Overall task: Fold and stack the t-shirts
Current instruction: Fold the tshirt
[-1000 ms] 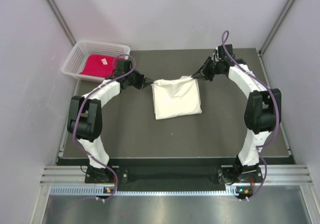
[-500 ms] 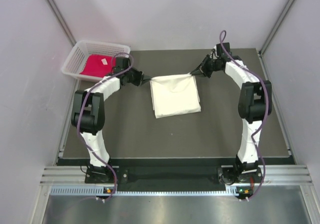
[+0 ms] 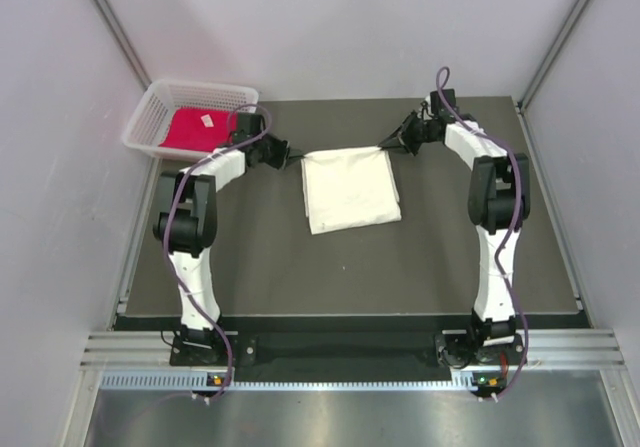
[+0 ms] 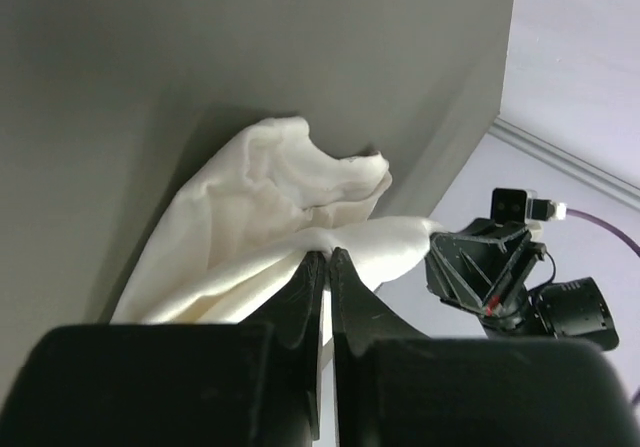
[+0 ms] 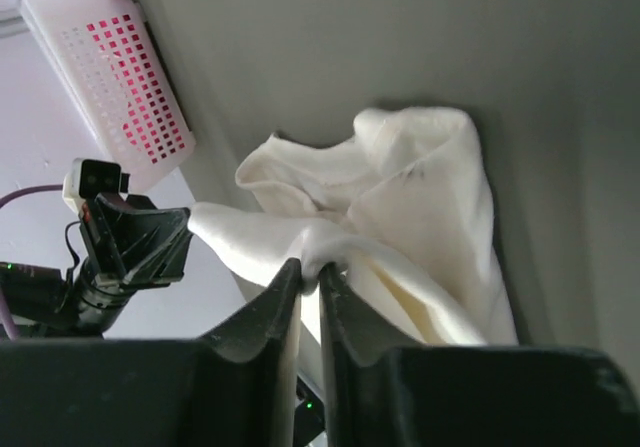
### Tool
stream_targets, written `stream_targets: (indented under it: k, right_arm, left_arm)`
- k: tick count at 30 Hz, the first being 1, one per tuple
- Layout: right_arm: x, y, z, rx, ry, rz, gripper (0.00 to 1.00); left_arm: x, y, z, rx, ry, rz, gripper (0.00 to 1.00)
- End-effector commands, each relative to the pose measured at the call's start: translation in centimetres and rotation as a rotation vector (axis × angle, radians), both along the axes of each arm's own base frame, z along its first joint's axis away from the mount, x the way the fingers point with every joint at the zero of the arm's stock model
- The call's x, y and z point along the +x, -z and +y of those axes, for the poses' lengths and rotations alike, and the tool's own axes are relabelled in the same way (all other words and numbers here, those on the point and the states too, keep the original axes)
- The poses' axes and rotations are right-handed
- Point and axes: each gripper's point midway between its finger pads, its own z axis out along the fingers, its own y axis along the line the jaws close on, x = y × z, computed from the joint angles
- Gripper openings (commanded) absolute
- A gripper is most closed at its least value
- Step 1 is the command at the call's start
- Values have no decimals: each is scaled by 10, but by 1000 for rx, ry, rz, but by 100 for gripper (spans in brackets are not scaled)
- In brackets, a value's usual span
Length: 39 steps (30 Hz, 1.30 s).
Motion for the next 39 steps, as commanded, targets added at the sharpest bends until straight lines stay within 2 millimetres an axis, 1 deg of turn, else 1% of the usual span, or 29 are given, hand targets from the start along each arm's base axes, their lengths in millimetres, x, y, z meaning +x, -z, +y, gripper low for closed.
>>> stream_targets:
  k: [1,2,3,5,6,7,8,9,10,11,12,13,14,15,16,17,18,20,21,22,24,26,31,32,33,34,37,38,39]
  right_arm:
    - [43,-15,-13,61,42,-113,15]
    - [50,-1,-14,70,45,-101,21]
    - [63,-15,-15,84,40,-148,25]
    - [74,-6,-25,82,36,-143,34]
    - [76,-11,-31,73,39,-141,37]
    - [82,-32,-37,59,44,-197,41]
    - [82,-37,-42,30,40,-228,50]
    - [79,-43,-45,21,38,-239,52]
    - [74,-41,-50,12,35,-231,53]
    - [68,-52,-51,-7,15,-264,54]
    - [58,-44,-53,-22,4,-232,55]
    - [51,-58,-54,-41,-5,-257,55]
    - [45,-59,-56,-74,-24,-275,55]
    - [34,-49,-57,-89,-35,-256,55]
    - [28,-50,-54,-102,-48,-264,55]
    - [21,-65,-54,-114,-62,-305,54]
    - [13,-59,-49,-108,-78,-301,53]
    - [5,-74,-35,-84,-109,-361,50]
    - [-3,-66,-30,-67,-123,-349,49]
    - [-7,-69,-19,-48,-142,-366,48]
    - [-12,-63,-4,-5,-163,-375,39]
    - [-18,-59,16,40,-190,-378,32]
    - [-11,-41,58,176,-225,-437,19]
    - [-8,-23,63,201,-214,-393,18]
    - [1,-26,67,214,-214,-433,18]
    - [5,-4,71,219,-213,-402,18]
    - [27,5,72,231,-187,-406,18]
    - [32,26,72,228,-173,-372,18]
    - [41,22,71,230,-168,-388,18]
  left_arm:
    - [24,4,15,32,-35,-27,6]
    - [25,5,14,42,-21,-25,8]
    - [30,-2,14,61,-12,-43,9]
    - [31,-12,14,126,20,-81,17]
    - [29,-19,8,146,37,-104,19]
    - [28,-33,9,188,44,-151,22]
    - [26,-41,7,200,54,-175,23]
    - [20,-42,3,212,70,-181,24]
    - [16,-52,3,220,73,-205,24]
    - [8,-47,3,225,78,-195,24]
    - [4,-59,4,223,77,-219,24]
    - [-1,-60,7,235,79,-216,24]
    - [-6,-57,10,250,73,-205,25]
    - [-12,-70,11,254,74,-228,25]
    - [-16,-75,12,260,83,-244,25]
    - [-22,-76,11,268,91,-249,25]
    - [-27,-89,9,270,99,-279,24]
    - [-38,-95,1,287,140,-304,22]
    - [-44,-105,-4,286,154,-332,21]
    - [-48,-109,-8,298,171,-361,19]
    - [-62,-117,-20,305,204,-401,18]
    - [-73,-113,-31,331,237,-417,17]
    - [-87,-113,-45,351,296,-443,16]
    - [-90,-117,-50,358,313,-457,15]
    - [-91,-120,-52,370,323,-469,15]
    - [-94,-119,-55,396,353,-482,15]
    - [-100,-124,-70,439,431,-523,15]
    - [-103,-129,-79,441,456,-542,14]
    - [-104,-127,-83,448,474,-548,14]
